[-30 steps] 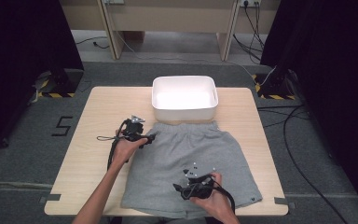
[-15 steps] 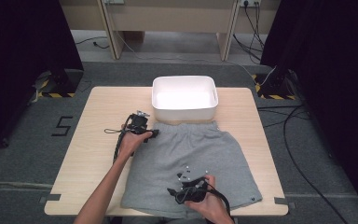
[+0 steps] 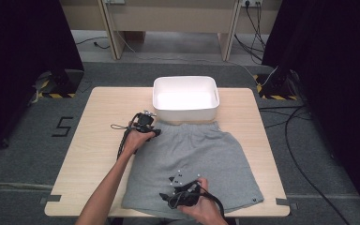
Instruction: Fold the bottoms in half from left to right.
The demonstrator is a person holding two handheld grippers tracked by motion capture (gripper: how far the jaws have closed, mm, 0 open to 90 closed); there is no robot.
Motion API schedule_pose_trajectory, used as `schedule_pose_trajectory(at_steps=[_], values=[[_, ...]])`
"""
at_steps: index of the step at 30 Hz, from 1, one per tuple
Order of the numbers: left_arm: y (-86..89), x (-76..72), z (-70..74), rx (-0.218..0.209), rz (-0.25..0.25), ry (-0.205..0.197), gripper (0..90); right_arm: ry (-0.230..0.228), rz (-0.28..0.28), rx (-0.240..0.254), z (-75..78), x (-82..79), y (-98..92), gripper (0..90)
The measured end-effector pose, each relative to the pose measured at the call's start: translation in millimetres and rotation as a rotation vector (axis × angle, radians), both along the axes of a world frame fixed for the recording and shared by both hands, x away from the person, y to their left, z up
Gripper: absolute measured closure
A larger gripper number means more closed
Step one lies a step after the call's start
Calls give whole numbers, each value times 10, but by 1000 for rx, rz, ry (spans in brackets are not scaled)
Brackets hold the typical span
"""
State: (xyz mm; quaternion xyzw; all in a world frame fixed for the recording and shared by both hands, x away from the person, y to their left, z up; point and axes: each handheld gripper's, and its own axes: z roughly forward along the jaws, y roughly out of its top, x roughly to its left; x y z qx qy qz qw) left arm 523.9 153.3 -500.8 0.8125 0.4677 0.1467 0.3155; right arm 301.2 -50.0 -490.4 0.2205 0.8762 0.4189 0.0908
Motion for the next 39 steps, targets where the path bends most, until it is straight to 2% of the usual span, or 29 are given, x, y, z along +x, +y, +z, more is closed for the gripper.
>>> schedule_pose_trajectory(at_steps=[2,4,5,10,12,17,25,26,30,33,39], values=[[-1,-9,0,-5,-1,4,732,10,5,0,-4,-41,84,362],[6,-14,9,-10,2,19,748,-1,27,2,-12,-60,143,361],[7,-18,13,-6,1,22,754,14,30,4,-16,-87,180,361],[-12,-36,21,18,-1,20,764,9,55,1,-58,-130,327,359],[-10,-36,22,17,0,21,765,32,40,10,-76,-154,377,359],[6,-32,22,9,-6,28,767,42,48,45,-104,-209,533,358],[10,-30,22,3,-2,32,766,23,23,70,-110,-286,768,358],[16,-30,21,0,-4,33,766,41,17,68,-117,-305,796,358],[19,-27,21,-1,-7,34,766,49,23,54,-183,-324,898,358],[26,-27,19,-4,-10,34,766,27,23,36,-217,-342,954,357],[19,-28,21,1,-9,32,765,26,47,23,-275,-348,1047,369]])
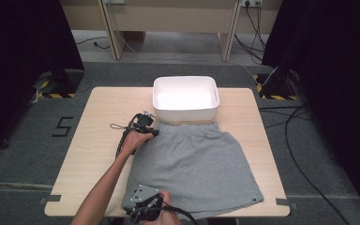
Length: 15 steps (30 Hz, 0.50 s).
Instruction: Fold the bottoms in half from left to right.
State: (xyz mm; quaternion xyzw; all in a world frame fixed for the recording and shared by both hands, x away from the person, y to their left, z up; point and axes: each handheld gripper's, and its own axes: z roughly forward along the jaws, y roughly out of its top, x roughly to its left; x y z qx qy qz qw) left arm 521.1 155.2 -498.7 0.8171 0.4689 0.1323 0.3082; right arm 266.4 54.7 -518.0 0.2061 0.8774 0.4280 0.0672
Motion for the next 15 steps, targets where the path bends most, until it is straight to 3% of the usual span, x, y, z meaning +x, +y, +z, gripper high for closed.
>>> schedule_pose_trajectory(at_steps=[3,4,7,11,15], values=[[3,-1,-2,-2,-2,-1,765,-18,33,-19,-37,-3,33,392],[2,-1,-2,-1,-2,-1,765,-4,26,-25,-55,-20,44,401],[0,-1,-1,1,-2,-1,765,-56,40,-42,-58,-19,37,468],[-4,-1,1,5,-1,-1,765,-48,14,-26,-66,-10,9,622],[-8,-4,1,9,-2,-5,765,-46,25,-17,-65,13,-26,799]])
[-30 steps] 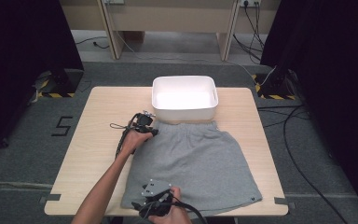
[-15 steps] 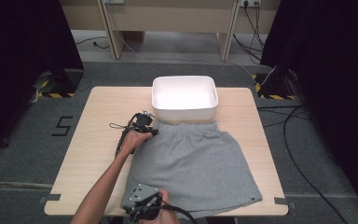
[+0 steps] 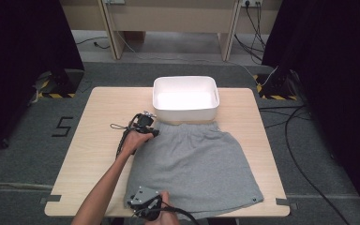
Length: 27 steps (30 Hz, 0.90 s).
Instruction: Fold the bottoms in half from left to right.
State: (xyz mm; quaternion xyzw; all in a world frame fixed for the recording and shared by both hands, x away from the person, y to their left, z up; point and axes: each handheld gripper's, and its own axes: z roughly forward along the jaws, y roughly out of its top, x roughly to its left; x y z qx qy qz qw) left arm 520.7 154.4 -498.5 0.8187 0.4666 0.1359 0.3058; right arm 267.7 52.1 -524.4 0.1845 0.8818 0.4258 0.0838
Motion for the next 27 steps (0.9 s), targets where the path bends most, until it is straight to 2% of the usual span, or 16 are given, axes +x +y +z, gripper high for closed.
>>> schedule_pose_trajectory(at_steps=[3,7,11,13,17,20,23,27], values=[[-7,-6,-1,2,3,-4,768,23,-10,18,-9,22,-29,856],[-22,-2,19,15,4,7,776,45,-5,51,0,36,-79,863],[9,-29,65,17,-8,13,782,51,-3,97,132,18,-153,865],[54,-43,116,9,-6,11,783,27,17,115,227,14,-187,865],[137,-83,273,10,-15,3,784,16,33,173,419,-16,-253,865],[189,-94,452,21,-19,-9,784,12,38,198,525,-44,-275,865],[209,-103,636,45,-37,-18,784,8,52,229,593,-45,-298,865],[214,-121,848,89,-31,0,781,-4,56,272,724,-66,-376,865]])
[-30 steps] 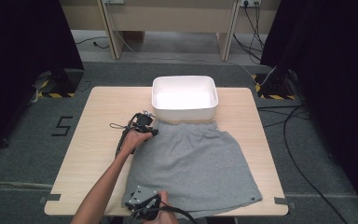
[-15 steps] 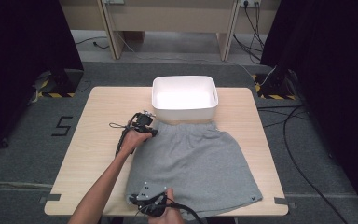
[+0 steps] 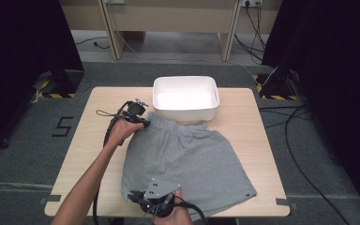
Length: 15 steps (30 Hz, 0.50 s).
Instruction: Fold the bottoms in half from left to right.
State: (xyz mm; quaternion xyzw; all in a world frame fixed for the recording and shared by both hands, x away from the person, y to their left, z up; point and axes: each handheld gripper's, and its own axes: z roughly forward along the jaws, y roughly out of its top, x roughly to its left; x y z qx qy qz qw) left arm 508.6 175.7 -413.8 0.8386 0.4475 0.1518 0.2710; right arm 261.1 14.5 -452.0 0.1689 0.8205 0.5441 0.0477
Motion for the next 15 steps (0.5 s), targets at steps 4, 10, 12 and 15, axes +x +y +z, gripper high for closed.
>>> schedule_pose_trajectory(at_steps=[4,10,12,15], values=[[-147,-51,226,18,-33,16,777,8,-20,52,146,-8,-154,865],[-572,-20,342,52,-61,16,764,-15,-71,101,315,-24,-545,865],[-719,11,339,53,-70,26,762,-18,-101,110,340,-24,-722,865],[-931,54,336,40,-83,29,759,-19,-164,118,344,-12,-1027,865]])
